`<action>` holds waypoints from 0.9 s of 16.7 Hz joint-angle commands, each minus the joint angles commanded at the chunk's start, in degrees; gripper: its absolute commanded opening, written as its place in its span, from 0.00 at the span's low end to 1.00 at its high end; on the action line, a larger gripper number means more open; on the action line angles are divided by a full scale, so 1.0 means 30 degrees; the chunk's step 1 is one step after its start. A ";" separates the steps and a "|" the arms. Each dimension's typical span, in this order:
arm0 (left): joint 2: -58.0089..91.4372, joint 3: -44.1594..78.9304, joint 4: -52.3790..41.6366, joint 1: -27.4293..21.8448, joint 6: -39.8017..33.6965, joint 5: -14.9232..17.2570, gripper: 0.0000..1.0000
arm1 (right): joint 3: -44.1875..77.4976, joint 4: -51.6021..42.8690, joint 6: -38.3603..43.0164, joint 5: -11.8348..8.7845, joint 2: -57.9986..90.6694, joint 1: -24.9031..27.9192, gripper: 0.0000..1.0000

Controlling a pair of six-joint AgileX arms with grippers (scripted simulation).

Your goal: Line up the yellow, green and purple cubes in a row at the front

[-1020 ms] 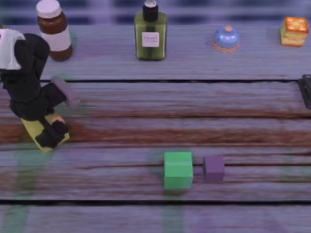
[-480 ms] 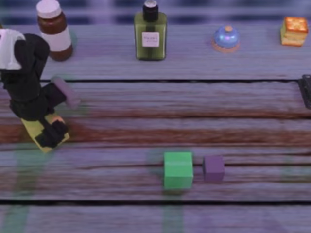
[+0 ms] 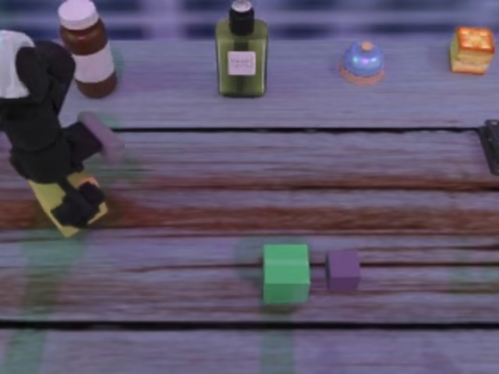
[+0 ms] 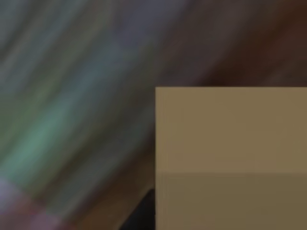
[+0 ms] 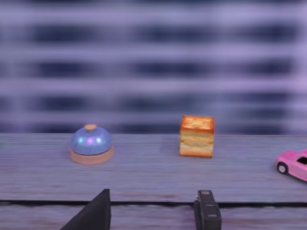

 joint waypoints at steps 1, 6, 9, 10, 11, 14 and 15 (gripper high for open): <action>-0.0305 0.0361 -0.0719 0.0061 -0.0015 0.0002 0.00 | 0.0000 0.0000 0.0000 0.0000 0.0000 0.0000 1.00; -0.1533 0.1624 -0.3178 0.0241 -0.0055 -0.0024 0.00 | 0.0000 0.0000 0.0000 0.0000 0.0000 0.0000 1.00; -0.1463 0.1581 -0.3127 0.0135 -0.0020 -0.0030 0.00 | 0.0000 0.0000 0.0000 0.0000 0.0000 0.0000 1.00; -0.1474 0.1574 -0.3131 0.0087 0.0009 -0.0031 0.00 | 0.0000 0.0000 0.0000 0.0000 0.0000 0.0000 1.00; -0.1546 0.1524 -0.3145 -0.0162 0.0152 -0.0031 0.00 | 0.0000 0.0000 0.0000 0.0000 0.0000 0.0000 1.00; -0.2137 0.1017 -0.3222 -0.2031 0.1022 -0.0027 0.00 | 0.0000 0.0000 0.0000 0.0000 0.0000 0.0000 1.00; -0.2434 0.0736 -0.3253 -0.2972 0.1405 -0.0023 0.00 | 0.0000 0.0000 0.0000 0.0000 0.0000 0.0000 1.00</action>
